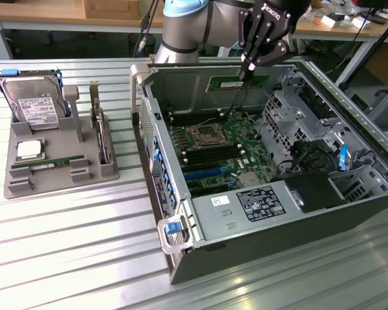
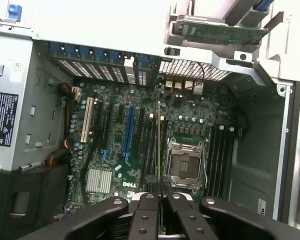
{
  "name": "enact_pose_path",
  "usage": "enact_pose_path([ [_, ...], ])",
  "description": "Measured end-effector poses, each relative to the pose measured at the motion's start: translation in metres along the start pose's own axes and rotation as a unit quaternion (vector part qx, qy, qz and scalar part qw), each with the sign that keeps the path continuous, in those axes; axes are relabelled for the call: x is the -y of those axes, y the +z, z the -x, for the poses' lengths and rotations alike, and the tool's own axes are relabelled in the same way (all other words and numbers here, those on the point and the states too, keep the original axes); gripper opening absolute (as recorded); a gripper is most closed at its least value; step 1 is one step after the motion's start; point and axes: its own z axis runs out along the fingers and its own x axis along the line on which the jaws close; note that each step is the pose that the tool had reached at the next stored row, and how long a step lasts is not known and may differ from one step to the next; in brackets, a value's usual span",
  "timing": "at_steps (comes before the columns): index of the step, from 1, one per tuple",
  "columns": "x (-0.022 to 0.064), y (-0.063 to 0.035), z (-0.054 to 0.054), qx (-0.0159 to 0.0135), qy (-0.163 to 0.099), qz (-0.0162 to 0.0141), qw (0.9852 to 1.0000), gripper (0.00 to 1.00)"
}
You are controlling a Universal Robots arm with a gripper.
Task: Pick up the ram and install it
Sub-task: 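Pick up the ram and move it above insertion slot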
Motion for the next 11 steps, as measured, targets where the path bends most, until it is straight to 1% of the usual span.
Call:
enact_pose_path([
  [1, 0.0002, 0.0004, 0.0, 0.0011, 0.008, -0.0003, 1.0, 0.12],
  [2, 0.0004, 0.0008, 0.0, 0.0031, 0.023, -0.0006, 0.9997, 0.12],
  [3, 0.001, 0.0012, 0.0, 0.0044, 0.033, -0.0008, 0.9994, 0.12],
  [4, 0.0025, 0.0012, 0.0, 0.0046, 0.035, -0.0008, 0.9994, 0.12],
  [6, 0.0087, 0.0011, -0.001, 0.0047, 0.035, -0.0008, 0.9994, 0.12],
  [11, 0.0203, 0.0058, -0.004, 0.0058, 0.043, -0.0003, 0.9991, 0.12],
])
